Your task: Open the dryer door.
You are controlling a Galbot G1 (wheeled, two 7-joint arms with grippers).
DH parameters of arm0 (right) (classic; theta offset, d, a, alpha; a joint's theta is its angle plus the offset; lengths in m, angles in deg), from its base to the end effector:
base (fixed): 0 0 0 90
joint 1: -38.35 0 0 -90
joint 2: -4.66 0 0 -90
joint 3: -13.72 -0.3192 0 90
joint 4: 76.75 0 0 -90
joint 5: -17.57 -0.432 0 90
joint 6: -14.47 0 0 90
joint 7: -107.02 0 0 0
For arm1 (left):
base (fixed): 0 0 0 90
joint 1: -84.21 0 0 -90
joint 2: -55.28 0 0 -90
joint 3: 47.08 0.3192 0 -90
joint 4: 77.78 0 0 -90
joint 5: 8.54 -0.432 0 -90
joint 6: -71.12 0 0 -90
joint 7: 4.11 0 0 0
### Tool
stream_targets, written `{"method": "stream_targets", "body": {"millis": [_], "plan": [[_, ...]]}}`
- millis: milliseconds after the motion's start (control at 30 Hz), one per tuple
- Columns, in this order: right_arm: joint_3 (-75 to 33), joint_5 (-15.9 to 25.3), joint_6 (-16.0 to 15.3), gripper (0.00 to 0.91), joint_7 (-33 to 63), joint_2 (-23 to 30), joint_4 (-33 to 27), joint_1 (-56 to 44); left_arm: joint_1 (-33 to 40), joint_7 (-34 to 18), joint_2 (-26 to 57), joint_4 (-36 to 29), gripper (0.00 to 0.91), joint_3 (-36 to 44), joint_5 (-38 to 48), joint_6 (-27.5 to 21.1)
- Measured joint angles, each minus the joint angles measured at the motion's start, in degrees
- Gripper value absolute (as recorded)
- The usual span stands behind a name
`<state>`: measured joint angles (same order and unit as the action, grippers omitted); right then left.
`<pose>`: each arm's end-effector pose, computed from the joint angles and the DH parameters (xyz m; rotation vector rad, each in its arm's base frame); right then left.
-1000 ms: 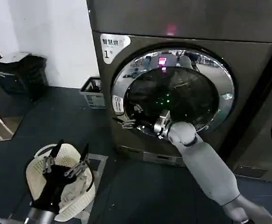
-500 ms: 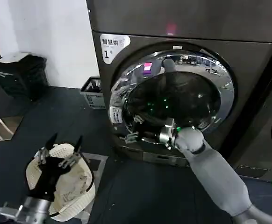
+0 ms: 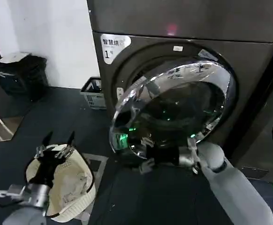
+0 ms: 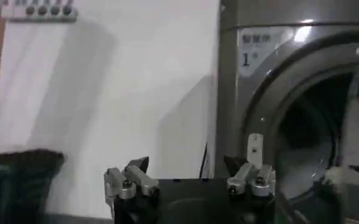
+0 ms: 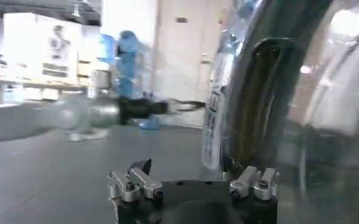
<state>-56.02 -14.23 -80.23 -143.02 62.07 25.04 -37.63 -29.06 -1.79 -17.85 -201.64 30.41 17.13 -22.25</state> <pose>0.4511 -0.0010 -0.1692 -2.2131 2.0890 -0.1802 0.3010 0.0971 -0.1867 0.0621 2.9761 -0.1208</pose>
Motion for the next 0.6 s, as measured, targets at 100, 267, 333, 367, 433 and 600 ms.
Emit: {"method": "stream_targets", "body": {"millis": [100, 267, 333, 367, 433, 600], "plan": [[-1.59, -0.46, 0.24, 0.907, -2.88, -0.8, 1.15, -2.06, 2.05, 1.51, 1.73, 2.23, 0.907, 1.07, 0.61, 1.84], [-4.21, -0.13, 0.34, 0.907, -8.37, -1.84, 2.36, -5.11, 5.04, 5.21, 4.86, 6.62, 0.907, 3.16, 0.45, 3.86], [-5.07, -0.28, 0.49, 0.907, -9.94, -2.23, 2.72, -6.1, 6.32, 6.88, 6.07, 8.27, 0.907, 4.18, 1.11, 4.24], [-5.44, -0.5, 0.56, 0.907, -10.51, -2.37, 2.85, -6.51, 7.04, 7.79, 6.69, 8.93, 0.907, 4.75, 2.04, 4.33], [-6.2, -1.01, 0.62, 0.907, -11.38, -2.69, 3.23, -7.26, 8.62, 8.93, 7.73, 10.24, 0.907, 6.1, 3.88, 4.33], [-8.2, -1.41, 1.56, 0.907, -12.14, -3.39, 4.2, -9.22, 12.55, 13.23, 10.07, 13.6, 0.907, 9.65, 7.6, 7.48]]}}
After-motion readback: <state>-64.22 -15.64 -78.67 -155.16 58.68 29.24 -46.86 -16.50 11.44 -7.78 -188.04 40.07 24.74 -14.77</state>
